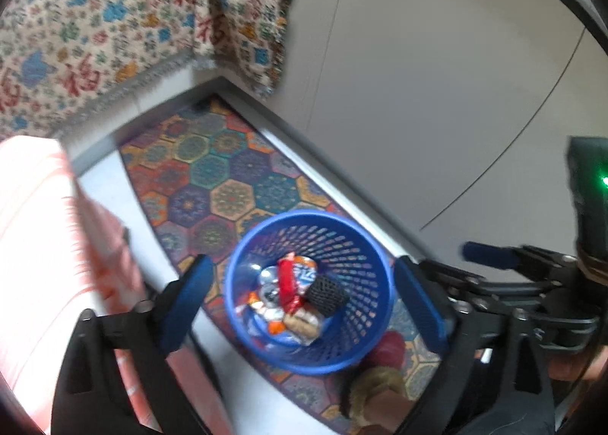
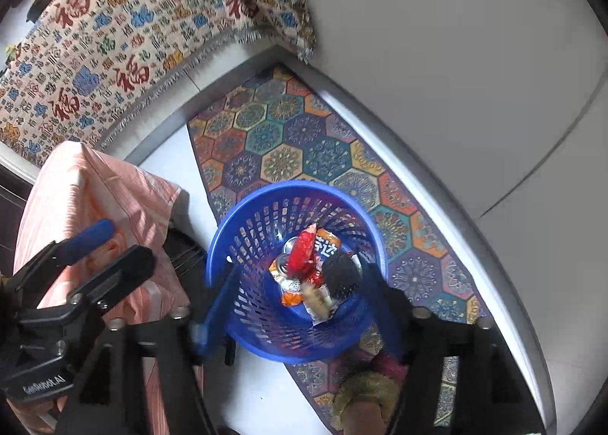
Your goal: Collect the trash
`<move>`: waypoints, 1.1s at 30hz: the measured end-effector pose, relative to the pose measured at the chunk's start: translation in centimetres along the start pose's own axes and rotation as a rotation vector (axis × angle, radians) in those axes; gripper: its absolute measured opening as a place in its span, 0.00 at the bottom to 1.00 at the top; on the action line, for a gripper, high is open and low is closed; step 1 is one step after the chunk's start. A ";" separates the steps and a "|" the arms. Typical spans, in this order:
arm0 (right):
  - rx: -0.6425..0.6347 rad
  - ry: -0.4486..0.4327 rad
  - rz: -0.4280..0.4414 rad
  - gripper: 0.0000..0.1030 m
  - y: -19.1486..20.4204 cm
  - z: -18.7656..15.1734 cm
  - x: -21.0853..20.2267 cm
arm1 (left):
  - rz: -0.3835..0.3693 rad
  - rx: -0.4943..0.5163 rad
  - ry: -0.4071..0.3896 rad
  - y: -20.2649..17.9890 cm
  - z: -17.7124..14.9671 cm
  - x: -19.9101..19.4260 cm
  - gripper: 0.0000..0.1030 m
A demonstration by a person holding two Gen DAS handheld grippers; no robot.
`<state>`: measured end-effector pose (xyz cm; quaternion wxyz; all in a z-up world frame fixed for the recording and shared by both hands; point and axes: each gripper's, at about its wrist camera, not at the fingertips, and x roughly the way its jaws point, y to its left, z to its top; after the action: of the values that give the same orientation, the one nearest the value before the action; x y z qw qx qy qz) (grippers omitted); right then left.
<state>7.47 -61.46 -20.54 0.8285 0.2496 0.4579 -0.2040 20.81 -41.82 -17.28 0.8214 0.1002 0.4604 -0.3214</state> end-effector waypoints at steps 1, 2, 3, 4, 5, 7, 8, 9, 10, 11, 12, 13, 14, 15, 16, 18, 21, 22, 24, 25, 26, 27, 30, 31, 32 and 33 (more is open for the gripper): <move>-0.006 -0.019 -0.006 0.80 0.2 -0.7 -1.2 | 0.000 0.007 0.009 -0.1 -0.3 -1.1 1.00; -0.014 -0.034 -0.015 0.82 0.4 -1.2 -2.2 | -0.004 0.019 0.031 -0.2 -0.5 -1.6 1.00; -0.024 -0.046 -0.024 0.82 0.7 -1.8 -3.3 | -0.008 0.035 0.060 -0.3 -0.9 -2.5 1.00; -0.033 -0.056 -0.033 0.82 1.0 -2.5 -4.4 | 0.001 0.049 0.072 -0.5 -1.3 -3.3 1.00; -0.041 -0.071 -0.037 0.82 1.3 -3.1 -5.4 | 0.017 0.064 0.070 -0.6 -1.8 -4.1 1.00; -0.049 -0.107 -0.046 0.85 1.8 -4.8 -7.5 | 0.065 0.094 0.041 -1.1 -2.8 -6.4 1.00; -0.045 -0.111 -0.062 0.87 2.0 -5.8 -8.5 | 0.071 0.100 0.033 -1.1 -3.3 -7.2 1.00; -0.044 -0.121 -0.069 0.87 2.3 -6.7 -9.5 | 0.061 0.101 0.022 -1.1 -4.0 -8.4 1.00; -0.045 -0.140 -0.075 0.87 2.5 -7.6 -10.6 | 0.053 0.096 0.017 -1.1 -4.2 -9.0 1.00; -0.052 -0.160 -0.091 0.90 2.7 -8.5 -11.7 | 0.052 0.086 0.005 -0.8 -4.9 -10.2 1.00; -0.054 -0.173 -0.111 0.95 2.9 -9.3 -12.6 | 0.069 0.080 -0.008 -0.7 -5.4 -11.0 1.00; -0.050 -0.184 -0.122 0.98 3.1 -10.1 -13.5 | 0.087 0.076 -0.017 -0.6 -5.7 -11.5 1.00; -0.044 -0.196 -0.126 1.00 3.2 -10.5 -14.2 | 0.116 0.073 -0.028 -0.5 -6.1 -12.2 1.00; -0.040 -0.213 -0.125 1.00 3.4 -11.1 -15.0 | 0.134 0.071 -0.036 -0.5 -6.5 -12.7 1.00; -0.039 -0.222 -0.130 1.00 3.5 -11.6 -15.7 | 0.149 0.072 -0.031 -0.6 -6.8 -13.0 1.00; -0.034 -0.237 -0.137 1.00 3.7 -12.2 -16.8 | 0.158 0.084 -0.038 -0.8 -7.3 -13.8 1.00; -0.022 -0.257 -0.141 1.00 4.0 -12.7 -18.1 | 0.131 0.085 -0.053 -1.2 -7.8 -15.0 1.00; -0.018 -0.264 -0.141 1.00 4.1 -12.9 -18.6 | 0.123 0.083 -0.053 -1.2 -7.9 -15.2 1.00; -0.020 -0.274 -0.137 1.00 4.4 -13.1 -19.2 | 0.109 0.076 -0.058 -1.3 -7.9 -15.8 1.00; -0.020 -0.278 -0.136 1.00 4.5 -13.2 -19.5 | 0.106 0.068 -0.062 -1.4 -7.9 -16.0 1.00; -0.022 -0.281 -0.137 1.00 4.7 -13.3 -19.8 | 0.103 0.059 -0.069 -1.3 -7.9 -16.3 1.00; -0.025 -0.285 -0.134 1.00 4.8 -13.4 -20.0 | 0.105 0.056 -0.075 -1.2 -7.9 -16.6 1.00; -0.036 -0.289 -0.123 1.00 5.4 -13.8 -20.6 | 0.136 0.068 -0.096 -1.3 -7.8 -17.0 1.00; -0.041 -0.290 -0.122 1.00 5.6 -13.9 -20.8 | 0.143 0.070 -0.101 -1.4 -7.9 -17.1 1.00; -0.044 -0.291 -0.122 1.00 5.7 -14.0 -20.8 | 0.150 0.072 -0.107 -1.4 -7.9 -17.3 1.00; -0.047 -0.291 -0.120 1.00 5.8 -14.1 -20.8 | 0.153 0.072 -0.109 -1.4 -8.0 -17.4 1.00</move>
<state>-8.84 -46.09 -7.70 0.8780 0.1702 0.3520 -0.2763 7.98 -31.67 -7.26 0.8633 0.1467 0.3940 -0.2792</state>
